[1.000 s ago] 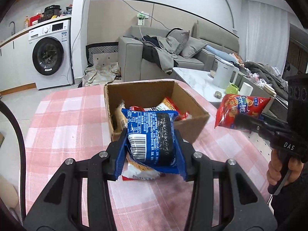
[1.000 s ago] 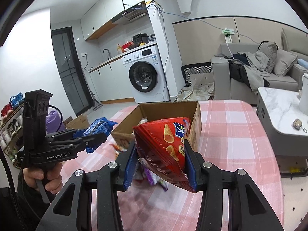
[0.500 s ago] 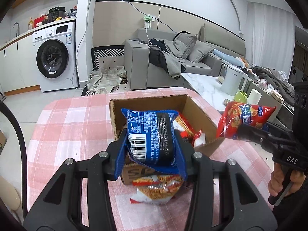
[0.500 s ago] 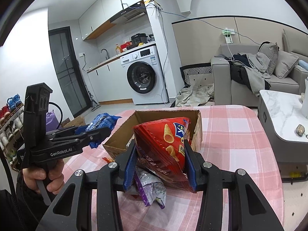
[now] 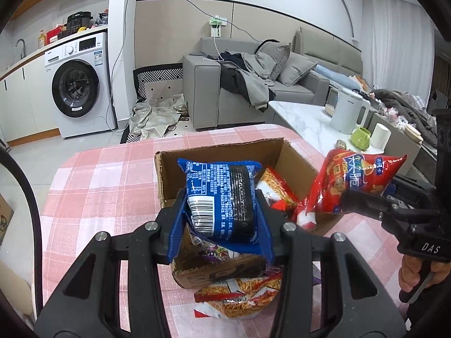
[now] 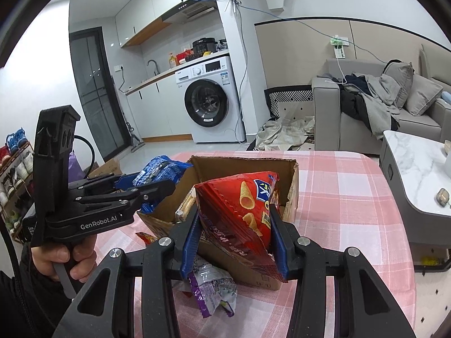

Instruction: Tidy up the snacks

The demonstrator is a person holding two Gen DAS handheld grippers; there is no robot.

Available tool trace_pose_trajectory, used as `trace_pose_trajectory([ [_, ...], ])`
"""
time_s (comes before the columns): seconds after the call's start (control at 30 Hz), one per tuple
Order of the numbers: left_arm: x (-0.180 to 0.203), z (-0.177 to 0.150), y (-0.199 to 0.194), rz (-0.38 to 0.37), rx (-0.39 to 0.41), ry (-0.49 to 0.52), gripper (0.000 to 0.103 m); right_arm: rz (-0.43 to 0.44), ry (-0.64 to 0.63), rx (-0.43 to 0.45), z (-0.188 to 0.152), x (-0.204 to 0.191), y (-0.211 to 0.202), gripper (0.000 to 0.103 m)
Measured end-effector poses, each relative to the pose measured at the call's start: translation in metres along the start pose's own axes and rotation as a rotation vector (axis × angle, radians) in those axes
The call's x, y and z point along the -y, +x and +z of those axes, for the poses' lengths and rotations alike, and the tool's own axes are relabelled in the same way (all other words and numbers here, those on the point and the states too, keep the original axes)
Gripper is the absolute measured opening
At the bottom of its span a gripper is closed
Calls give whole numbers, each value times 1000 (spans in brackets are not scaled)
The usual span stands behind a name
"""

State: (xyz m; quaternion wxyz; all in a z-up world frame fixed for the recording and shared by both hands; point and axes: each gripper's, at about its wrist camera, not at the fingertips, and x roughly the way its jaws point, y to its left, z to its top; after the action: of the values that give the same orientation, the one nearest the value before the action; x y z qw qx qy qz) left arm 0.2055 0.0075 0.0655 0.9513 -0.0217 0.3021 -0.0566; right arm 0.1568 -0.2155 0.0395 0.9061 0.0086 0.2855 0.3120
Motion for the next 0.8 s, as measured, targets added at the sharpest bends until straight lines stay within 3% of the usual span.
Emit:
trace_pose_trajectory([
  [0.8,-4,-10,63,23,-75,24,41,5,-17,-76,10,2,67,45],
])
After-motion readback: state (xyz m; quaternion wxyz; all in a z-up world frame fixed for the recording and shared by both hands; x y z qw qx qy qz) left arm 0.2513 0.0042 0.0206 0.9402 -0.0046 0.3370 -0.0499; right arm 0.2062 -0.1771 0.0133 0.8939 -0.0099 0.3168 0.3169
